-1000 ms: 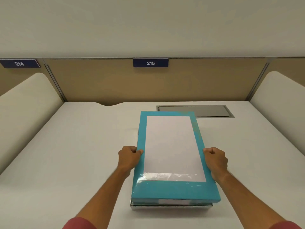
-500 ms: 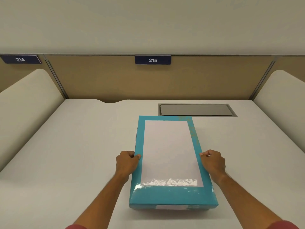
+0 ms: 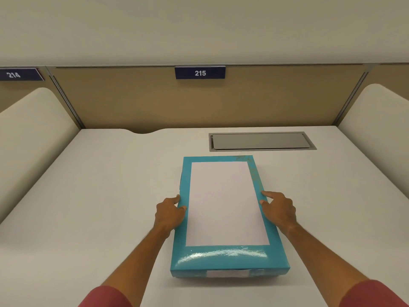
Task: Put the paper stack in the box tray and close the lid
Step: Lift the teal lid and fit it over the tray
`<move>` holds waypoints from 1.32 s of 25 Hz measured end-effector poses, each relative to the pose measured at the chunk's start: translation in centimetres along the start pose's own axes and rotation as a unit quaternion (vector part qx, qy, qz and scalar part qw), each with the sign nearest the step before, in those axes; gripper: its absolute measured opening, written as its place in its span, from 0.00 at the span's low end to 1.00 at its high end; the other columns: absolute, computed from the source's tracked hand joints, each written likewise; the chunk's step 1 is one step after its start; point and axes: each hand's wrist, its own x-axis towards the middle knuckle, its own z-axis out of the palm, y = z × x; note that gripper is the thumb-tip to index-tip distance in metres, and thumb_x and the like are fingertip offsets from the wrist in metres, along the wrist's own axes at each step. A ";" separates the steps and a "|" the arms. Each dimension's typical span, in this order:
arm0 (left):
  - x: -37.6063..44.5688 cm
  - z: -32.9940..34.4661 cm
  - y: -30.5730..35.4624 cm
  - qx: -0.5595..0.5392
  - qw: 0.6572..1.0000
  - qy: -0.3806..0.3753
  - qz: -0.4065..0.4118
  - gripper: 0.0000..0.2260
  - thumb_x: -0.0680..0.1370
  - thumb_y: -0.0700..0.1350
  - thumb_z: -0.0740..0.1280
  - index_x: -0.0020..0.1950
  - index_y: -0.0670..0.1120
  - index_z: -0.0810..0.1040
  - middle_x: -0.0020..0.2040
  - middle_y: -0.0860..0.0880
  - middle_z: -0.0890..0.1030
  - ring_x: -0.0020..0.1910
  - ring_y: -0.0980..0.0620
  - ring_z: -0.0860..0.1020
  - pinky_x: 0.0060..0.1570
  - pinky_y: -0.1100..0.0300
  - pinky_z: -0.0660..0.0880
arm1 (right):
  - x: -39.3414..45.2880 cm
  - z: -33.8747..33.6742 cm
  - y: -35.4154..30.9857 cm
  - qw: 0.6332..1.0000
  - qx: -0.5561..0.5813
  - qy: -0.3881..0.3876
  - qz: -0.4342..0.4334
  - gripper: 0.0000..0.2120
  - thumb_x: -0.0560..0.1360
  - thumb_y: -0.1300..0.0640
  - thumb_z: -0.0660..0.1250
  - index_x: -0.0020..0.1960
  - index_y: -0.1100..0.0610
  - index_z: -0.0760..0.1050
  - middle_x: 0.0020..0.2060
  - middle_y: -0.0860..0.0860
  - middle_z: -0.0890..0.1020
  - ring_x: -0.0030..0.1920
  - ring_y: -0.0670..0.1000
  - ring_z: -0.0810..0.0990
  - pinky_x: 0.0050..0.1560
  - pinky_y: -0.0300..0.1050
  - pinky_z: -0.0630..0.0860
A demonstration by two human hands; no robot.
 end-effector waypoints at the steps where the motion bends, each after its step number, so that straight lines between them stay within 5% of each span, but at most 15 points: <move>1: 0.2 0.1 0.1 0.015 1.000 -0.003 0.002 0.23 0.79 0.49 0.65 0.73 0.47 0.68 0.67 0.43 0.76 0.58 0.43 0.77 0.61 0.49 0.75 | 0.1 0.0 -0.1 1.000 -0.012 -0.006 -0.005 0.18 0.77 0.52 0.66 0.67 0.52 0.76 0.64 0.55 0.79 0.55 0.59 0.81 0.57 0.52 0.77; 10: 1.0 0.9 -0.7 0.052 0.999 -0.004 -0.010 0.24 0.78 0.49 0.65 0.73 0.46 0.68 0.64 0.43 0.78 0.55 0.44 0.79 0.59 0.50 0.76 | 0.2 0.6 -0.2 0.998 -0.057 -0.023 -0.010 0.19 0.77 0.51 0.66 0.67 0.52 0.74 0.63 0.55 0.79 0.53 0.58 0.81 0.52 0.50 0.79; 15: 0.2 1.1 -0.9 0.087 0.996 -0.006 0.015 0.26 0.79 0.50 0.64 0.76 0.46 0.64 0.69 0.42 0.74 0.63 0.42 0.76 0.64 0.50 0.72 | -0.9 0.2 0.1 0.996 -0.076 -0.040 -0.018 0.21 0.79 0.52 0.62 0.71 0.52 0.70 0.65 0.57 0.77 0.58 0.60 0.79 0.58 0.52 0.76; 18: 0.1 0.6 -1.2 0.175 0.979 -0.004 0.102 0.34 0.77 0.54 0.67 0.78 0.46 0.57 0.74 0.42 0.66 0.71 0.42 0.67 0.68 0.49 0.68 | -1.1 0.5 0.0 0.983 -0.145 -0.096 -0.065 0.33 0.77 0.42 0.63 0.77 0.51 0.59 0.73 0.58 0.66 0.70 0.59 0.67 0.67 0.54 0.69; 21: -0.7 -0.2 -1.3 0.238 0.946 -0.122 0.181 0.49 0.67 0.64 0.72 0.79 0.51 0.50 0.80 0.49 0.50 0.78 0.44 0.51 0.74 0.47 0.57 | -1.8 0.4 -0.6 0.947 -0.212 -0.178 -0.165 0.52 0.65 0.29 0.67 0.79 0.48 0.47 0.79 0.55 0.49 0.78 0.58 0.50 0.75 0.57 0.54; 24: -2.1 0.0 -1.5 0.333 0.896 -0.220 0.196 0.63 0.57 0.69 0.74 0.78 0.52 0.38 0.79 0.51 0.35 0.78 0.47 0.37 0.76 0.47 0.47 | -2.9 0.7 -0.9 0.893 -0.273 -0.290 -0.209 0.65 0.56 0.26 0.72 0.78 0.44 0.35 0.78 0.51 0.35 0.77 0.57 0.34 0.75 0.62 0.39; 33: -3.3 1.1 -1.9 0.400 0.872 -0.205 0.194 0.66 0.58 0.66 0.77 0.77 0.50 0.32 0.76 0.48 0.27 0.75 0.47 0.29 0.76 0.45 0.53 | -4.3 2.0 -0.7 0.849 -0.365 -0.307 -0.227 0.70 0.55 0.30 0.76 0.76 0.46 0.29 0.76 0.54 0.28 0.74 0.60 0.27 0.72 0.67 0.34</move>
